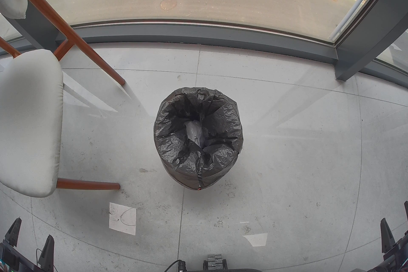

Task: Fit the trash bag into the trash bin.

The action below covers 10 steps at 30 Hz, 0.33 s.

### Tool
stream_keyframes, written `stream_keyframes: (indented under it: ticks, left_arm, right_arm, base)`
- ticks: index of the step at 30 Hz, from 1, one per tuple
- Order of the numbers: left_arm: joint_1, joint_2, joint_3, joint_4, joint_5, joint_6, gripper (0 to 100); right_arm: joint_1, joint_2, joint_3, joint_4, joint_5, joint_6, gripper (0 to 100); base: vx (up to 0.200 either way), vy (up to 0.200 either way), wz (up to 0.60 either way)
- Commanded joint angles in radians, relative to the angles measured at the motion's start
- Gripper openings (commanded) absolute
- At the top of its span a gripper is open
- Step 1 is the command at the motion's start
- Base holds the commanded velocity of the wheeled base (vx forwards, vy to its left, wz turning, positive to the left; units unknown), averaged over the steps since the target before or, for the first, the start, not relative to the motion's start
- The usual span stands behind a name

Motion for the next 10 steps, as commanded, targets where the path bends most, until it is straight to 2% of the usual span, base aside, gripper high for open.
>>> stream_keyframes:
  ticks: [1, 10]
  left_arm:
    - [0.005, -0.012, 0.018, 0.006, -0.002, 0.002, 100]
    - [0.005, -0.012, 0.018, 0.006, -0.002, 0.000, 100]
  right_arm:
    - [0.001, -0.007, 0.018, 0.000, 0.007, -0.003, 100]
    - [0.001, -0.007, 0.018, 0.000, 0.006, -0.003, 100]
  base:
    - [0.000, 0.000, 0.00]
    - [0.000, 0.000, 0.00]
